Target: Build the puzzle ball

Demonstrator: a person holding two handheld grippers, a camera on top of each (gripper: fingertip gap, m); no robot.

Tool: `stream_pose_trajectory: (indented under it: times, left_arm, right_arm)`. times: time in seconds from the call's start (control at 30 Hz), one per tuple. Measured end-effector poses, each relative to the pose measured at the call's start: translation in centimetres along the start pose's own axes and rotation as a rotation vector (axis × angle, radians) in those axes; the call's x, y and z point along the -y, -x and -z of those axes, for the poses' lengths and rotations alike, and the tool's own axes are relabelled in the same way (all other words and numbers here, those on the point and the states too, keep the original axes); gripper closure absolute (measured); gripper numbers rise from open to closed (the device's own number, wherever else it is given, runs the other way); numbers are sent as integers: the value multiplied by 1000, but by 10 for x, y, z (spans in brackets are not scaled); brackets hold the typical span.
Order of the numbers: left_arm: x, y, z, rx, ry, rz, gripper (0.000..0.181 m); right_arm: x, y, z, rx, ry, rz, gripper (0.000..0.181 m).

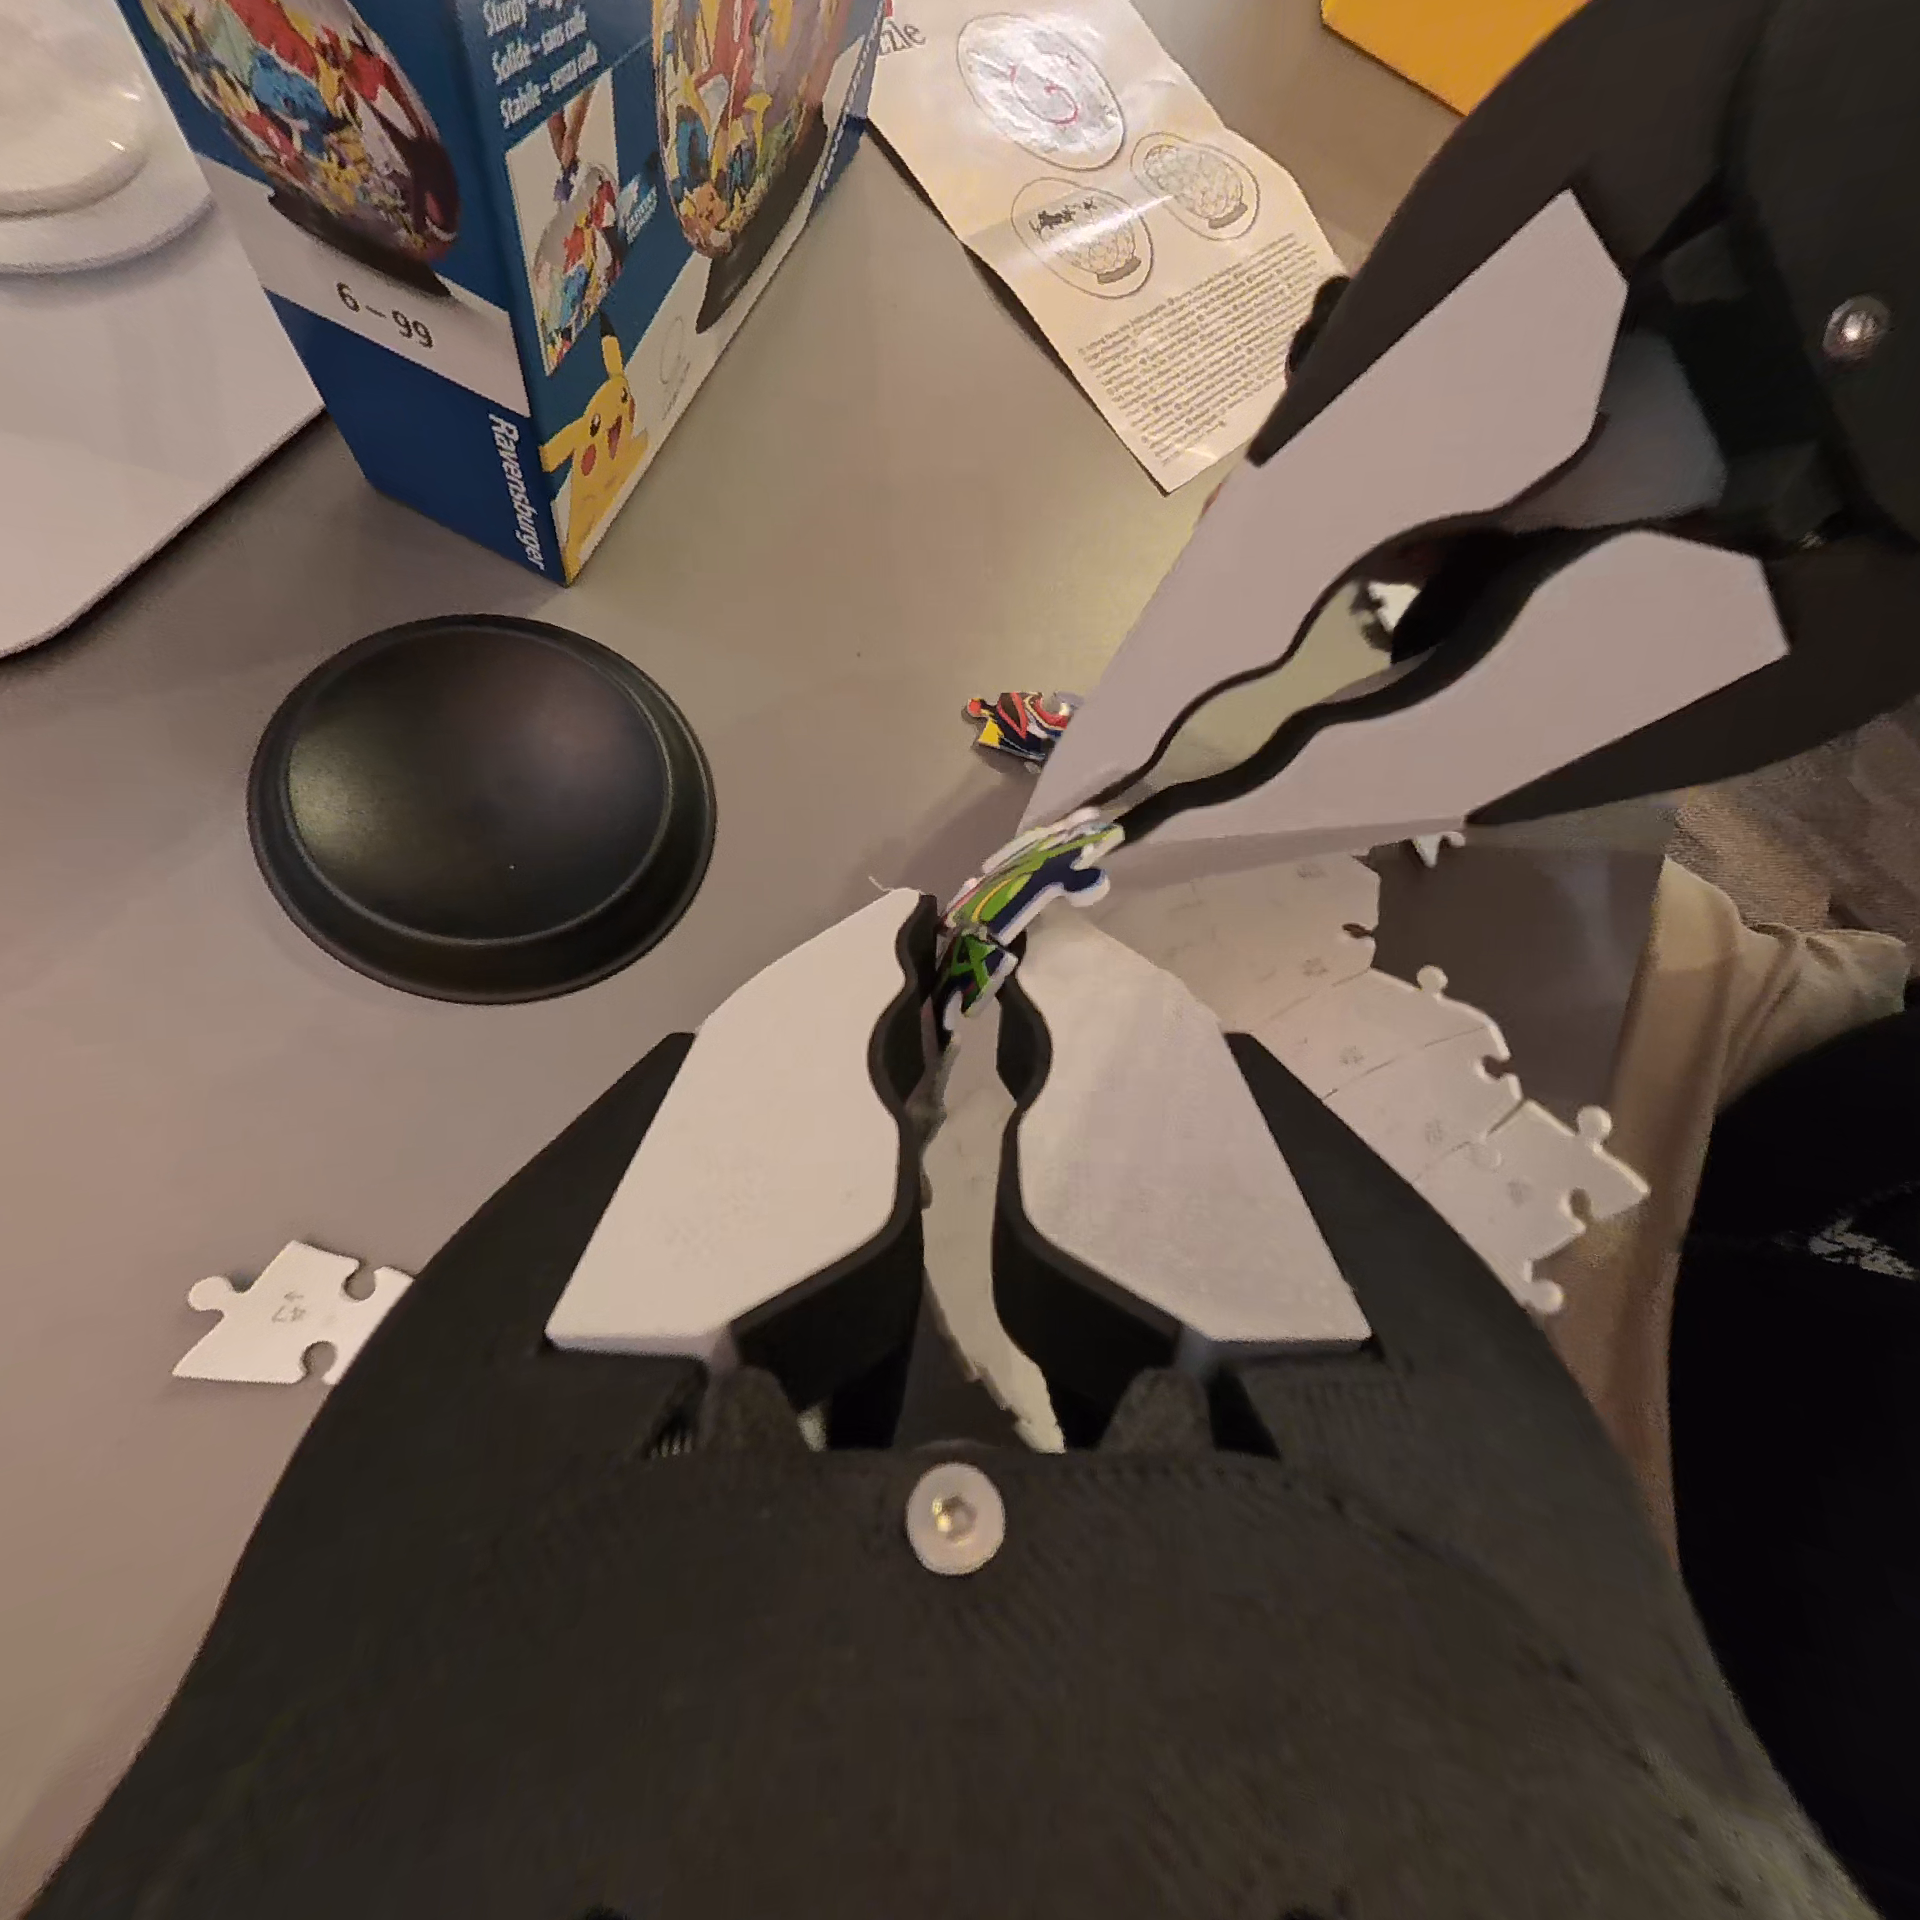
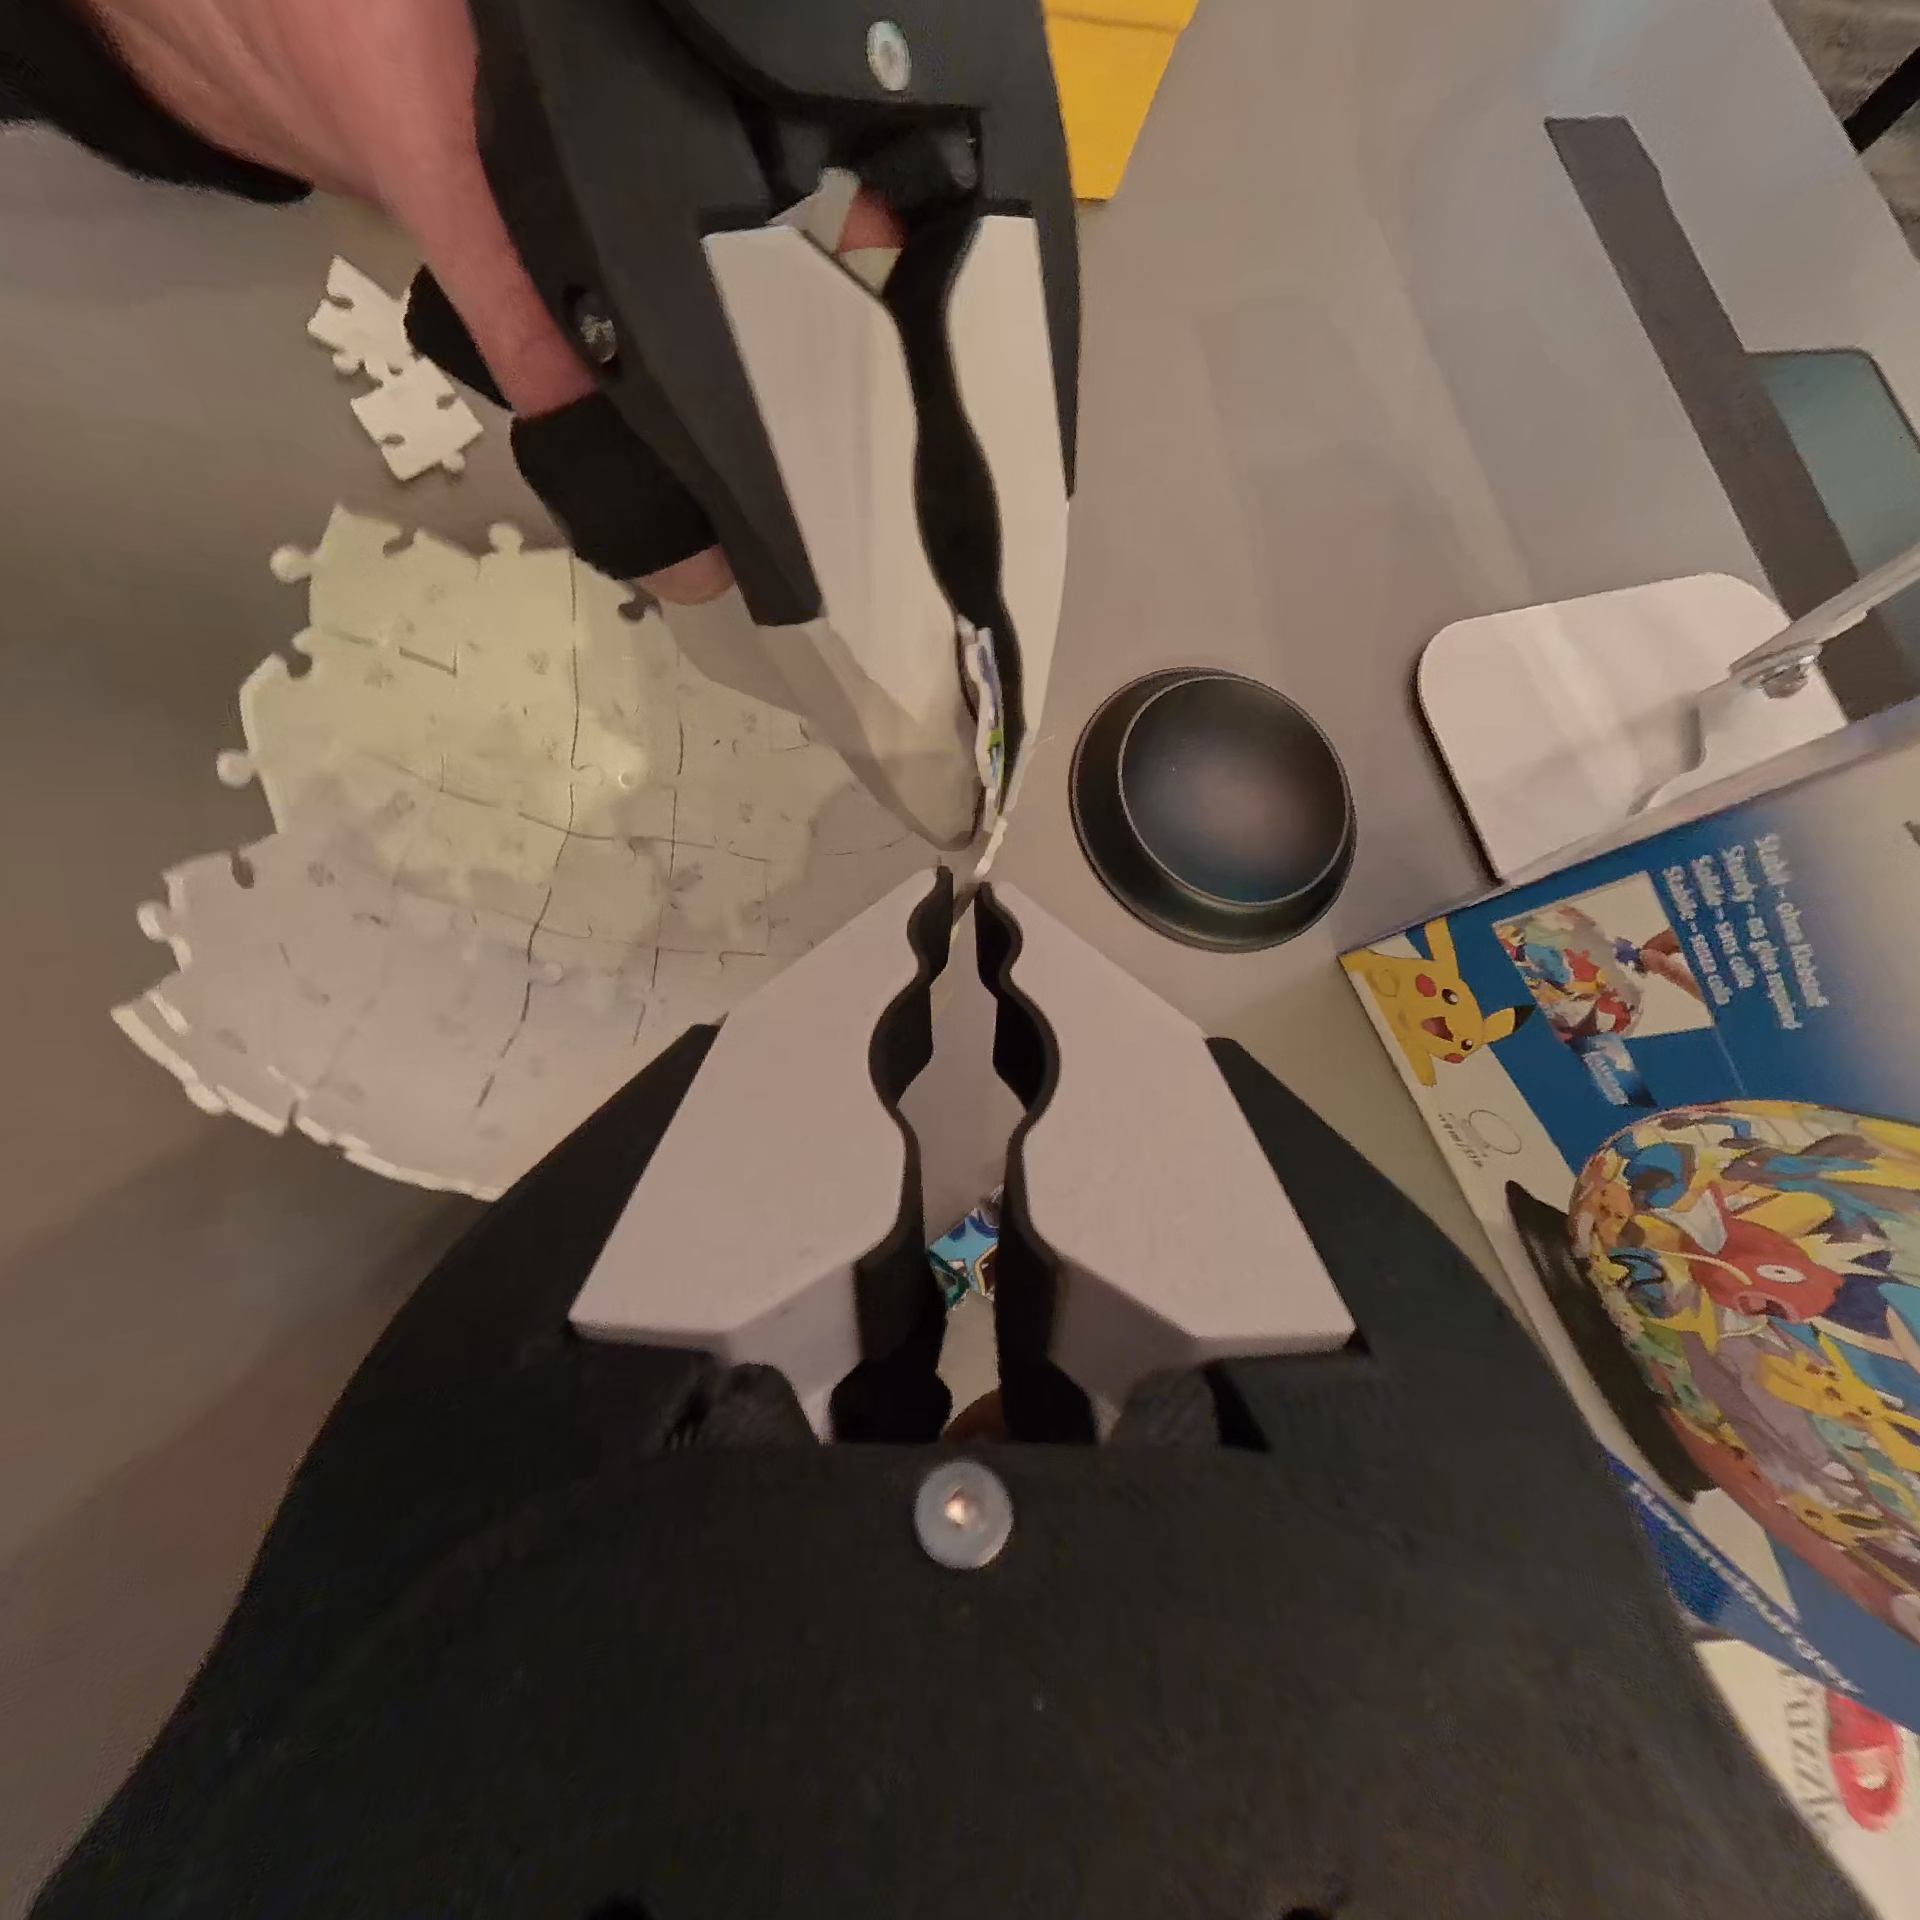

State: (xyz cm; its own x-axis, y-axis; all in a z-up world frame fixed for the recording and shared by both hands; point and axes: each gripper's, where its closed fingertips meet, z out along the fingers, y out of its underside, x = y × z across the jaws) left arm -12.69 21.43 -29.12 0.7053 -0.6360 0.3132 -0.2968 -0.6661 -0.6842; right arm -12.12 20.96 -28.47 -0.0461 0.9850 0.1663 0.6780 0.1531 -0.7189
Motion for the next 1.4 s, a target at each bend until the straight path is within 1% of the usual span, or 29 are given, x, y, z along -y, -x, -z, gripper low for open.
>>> stream_pose_trajectory:
  times: [0.03,0.13,0.2,0.37,0.47,0.67,0.9,1.0,1.2,1.4]
  left_arm:
    - [-1,0,0,-1,2,0,174]
    - [-3,-2,-3,-12,3,-4,178]
    - [-5,-1,-5,2,17,-17,178]
    - [-4,-2,-5,-1,6,-29,177]
    - [-3,-3,-4,-14,1,-25,177]
    - [-2,-1,0,-20,-23,-26,175]
    - [-3,-3,1,-41,-28,-24,171]
    - [-6,-3,1,-56,-19,-16,168]
    - [-14,-4,-1,-77,13,-27,155]
    - [-18,3,2,-76,17,-7,161]
  right_arm:
    - [0,-2,0,6,1,-18,179]
    - [1,-6,-1,11,14,-50,173]
    - [-6,-5,-4,36,60,-53,177]
    - [-4,-6,-5,86,26,-119,180]
    - [-4,-6,-4,102,8,-123,181]
    - [-1,-7,-3,154,-96,-239,181]
    - [1,-8,-3,192,-148,-289,181]
    - [2,-8,-6,201,-156,-303,181]
    - [-2,-4,-13,202,-152,-304,181]
    - [3,-5,-14,203,-171,-318,181]
